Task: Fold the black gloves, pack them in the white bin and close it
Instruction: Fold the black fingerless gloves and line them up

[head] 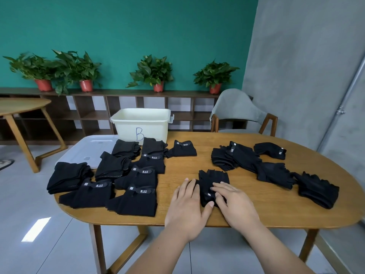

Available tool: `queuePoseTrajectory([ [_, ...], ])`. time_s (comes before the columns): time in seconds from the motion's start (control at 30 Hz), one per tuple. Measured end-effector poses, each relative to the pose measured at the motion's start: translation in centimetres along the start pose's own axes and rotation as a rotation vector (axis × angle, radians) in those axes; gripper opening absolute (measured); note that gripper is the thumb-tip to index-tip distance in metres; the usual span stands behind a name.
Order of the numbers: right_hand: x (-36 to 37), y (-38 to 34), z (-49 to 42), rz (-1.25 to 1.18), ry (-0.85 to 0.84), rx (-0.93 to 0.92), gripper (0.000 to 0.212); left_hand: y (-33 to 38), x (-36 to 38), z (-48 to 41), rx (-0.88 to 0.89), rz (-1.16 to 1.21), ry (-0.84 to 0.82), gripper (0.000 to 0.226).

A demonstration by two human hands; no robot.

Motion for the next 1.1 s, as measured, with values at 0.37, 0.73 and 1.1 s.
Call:
queuePoseTrajectory([
  [0.37, -0.4, -0.4, 0.3, -0.037, -0.111, 0.04, 0.025, -0.1, 0.1, 0.2, 0.06, 0.067, 0.064, 0.054],
  [0.73, -0.7, -0.4, 0.8, -0.072, 0.019, -0.041, 0.04, -0.9, 0.4, -0.5, -0.016, 0.174, 0.096, 0.051],
  [1.1, -1.9, -0.8, 1.6, -0.205, 0.155, 0.005, 0.036, -0.3, -0.7, 0.4, 0.131, 0.215, 0.166, 0.079],
])
Point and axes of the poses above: each hand's wrist, its own z-axis away from the middle knuckle, its own x-axis out of the palm, y = z × x, the point moved 4 cm from there along -z, towards the middle knuckle, and after that the axes turned 6 degrees about x, right-handed, at the moved point
